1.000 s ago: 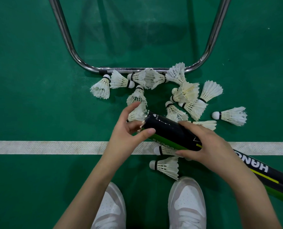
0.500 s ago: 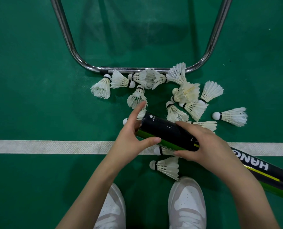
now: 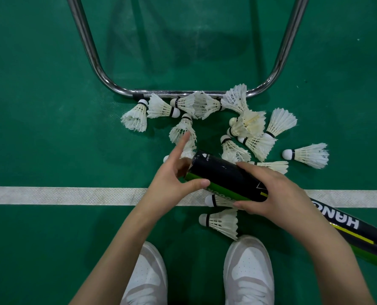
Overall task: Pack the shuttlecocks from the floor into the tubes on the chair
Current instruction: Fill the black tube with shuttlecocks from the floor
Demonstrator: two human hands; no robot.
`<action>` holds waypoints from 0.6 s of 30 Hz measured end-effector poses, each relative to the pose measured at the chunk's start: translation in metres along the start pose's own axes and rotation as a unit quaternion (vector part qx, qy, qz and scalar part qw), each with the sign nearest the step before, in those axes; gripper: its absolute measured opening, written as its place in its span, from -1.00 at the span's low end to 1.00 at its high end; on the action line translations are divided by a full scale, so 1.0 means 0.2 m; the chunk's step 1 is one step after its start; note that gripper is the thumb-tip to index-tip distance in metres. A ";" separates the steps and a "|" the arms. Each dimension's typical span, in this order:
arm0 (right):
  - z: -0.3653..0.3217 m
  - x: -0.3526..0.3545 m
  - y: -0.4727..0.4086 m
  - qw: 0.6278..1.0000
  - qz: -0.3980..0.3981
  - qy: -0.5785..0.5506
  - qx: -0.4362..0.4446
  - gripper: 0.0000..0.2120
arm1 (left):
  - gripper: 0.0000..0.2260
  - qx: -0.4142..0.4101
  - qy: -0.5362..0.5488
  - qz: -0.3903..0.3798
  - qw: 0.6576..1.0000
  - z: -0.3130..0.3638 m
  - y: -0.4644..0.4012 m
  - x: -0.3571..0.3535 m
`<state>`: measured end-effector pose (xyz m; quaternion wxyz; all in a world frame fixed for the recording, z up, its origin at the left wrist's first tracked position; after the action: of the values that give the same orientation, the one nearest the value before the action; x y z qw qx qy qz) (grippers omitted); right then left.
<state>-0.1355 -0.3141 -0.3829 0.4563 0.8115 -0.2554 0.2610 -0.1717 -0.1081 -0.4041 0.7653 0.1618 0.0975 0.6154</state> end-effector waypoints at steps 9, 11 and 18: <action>0.09 0.02 0.01 0.999 0.020 -0.019 -0.023 -0.27 | -0.44 -0.026 -0.058 0.071 0.995 -0.06 -0.06 0.15; 0.09 0.01 0.01 0.999 0.024 -0.018 -0.025 -0.27 | -0.42 -0.019 -0.091 0.050 0.994 -0.10 -0.11 0.15; 0.09 0.00 0.01 0.999 0.022 -0.027 -0.023 -0.27 | -0.41 0.016 -0.140 0.043 0.989 -0.19 -0.21 0.15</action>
<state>-0.1327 -0.3308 -0.3895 0.4619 0.8016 -0.2918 0.2426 -0.1407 -0.0824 -0.4535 0.7418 0.2623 -0.0074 0.6171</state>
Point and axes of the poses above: each hand's wrist, its own y-axis away from the middle knuckle, its own x-axis out of the back of the hand, z = x × y, the point moved 3 cm from there along -y, towards the middle knuckle, and after that the axes turned 11 degrees about -z, right-handed, at the moved point
